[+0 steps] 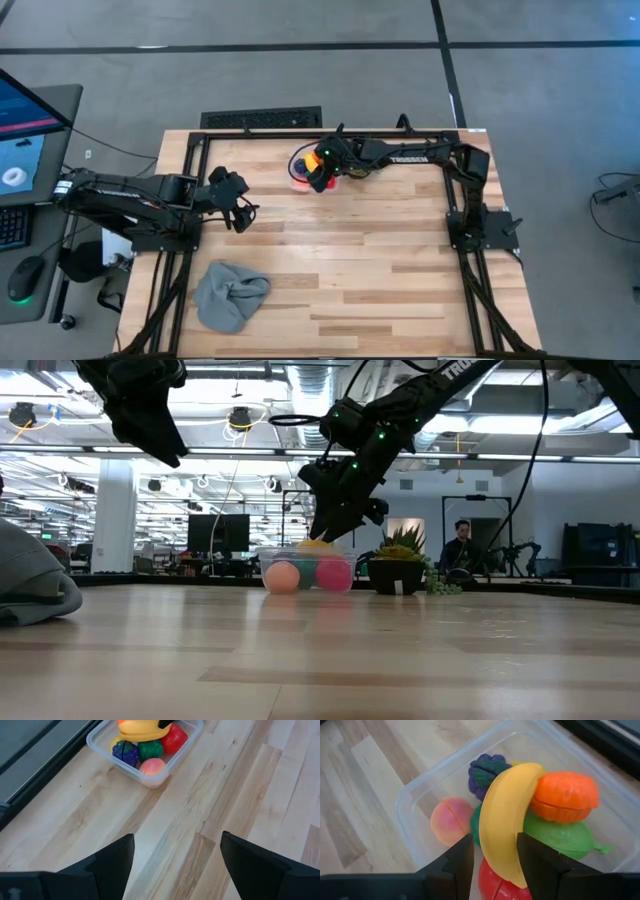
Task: Pick and placing Produce into tupperware
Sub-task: Put the yellow banana into the transparent container, then return to Home Position
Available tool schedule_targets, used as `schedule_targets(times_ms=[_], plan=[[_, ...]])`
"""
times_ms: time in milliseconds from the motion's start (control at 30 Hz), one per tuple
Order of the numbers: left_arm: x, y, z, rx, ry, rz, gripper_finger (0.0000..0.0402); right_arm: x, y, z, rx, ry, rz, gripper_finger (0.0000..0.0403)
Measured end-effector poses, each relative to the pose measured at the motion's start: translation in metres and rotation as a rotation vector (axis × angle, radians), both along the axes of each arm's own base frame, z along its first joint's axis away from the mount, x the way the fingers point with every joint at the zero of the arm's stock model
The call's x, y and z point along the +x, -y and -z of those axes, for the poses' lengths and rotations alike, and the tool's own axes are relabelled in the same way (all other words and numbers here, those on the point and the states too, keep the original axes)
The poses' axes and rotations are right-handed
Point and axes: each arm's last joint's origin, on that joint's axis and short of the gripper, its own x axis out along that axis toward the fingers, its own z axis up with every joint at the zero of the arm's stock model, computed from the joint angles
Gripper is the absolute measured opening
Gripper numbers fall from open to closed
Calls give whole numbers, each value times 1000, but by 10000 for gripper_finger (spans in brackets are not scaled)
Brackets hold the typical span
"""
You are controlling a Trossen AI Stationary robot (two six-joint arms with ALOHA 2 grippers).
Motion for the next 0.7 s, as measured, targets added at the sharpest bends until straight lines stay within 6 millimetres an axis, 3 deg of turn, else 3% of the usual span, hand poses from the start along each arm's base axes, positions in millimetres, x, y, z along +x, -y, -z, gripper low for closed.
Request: schedule_targets(times_ms=[533,700], plan=[[0,3,0,1,0,17,284,-24,-6,-59,-66,88,8,187],[0,3,0,0,7,16,284,-32,-18,-78,-83,104,-24,197]])
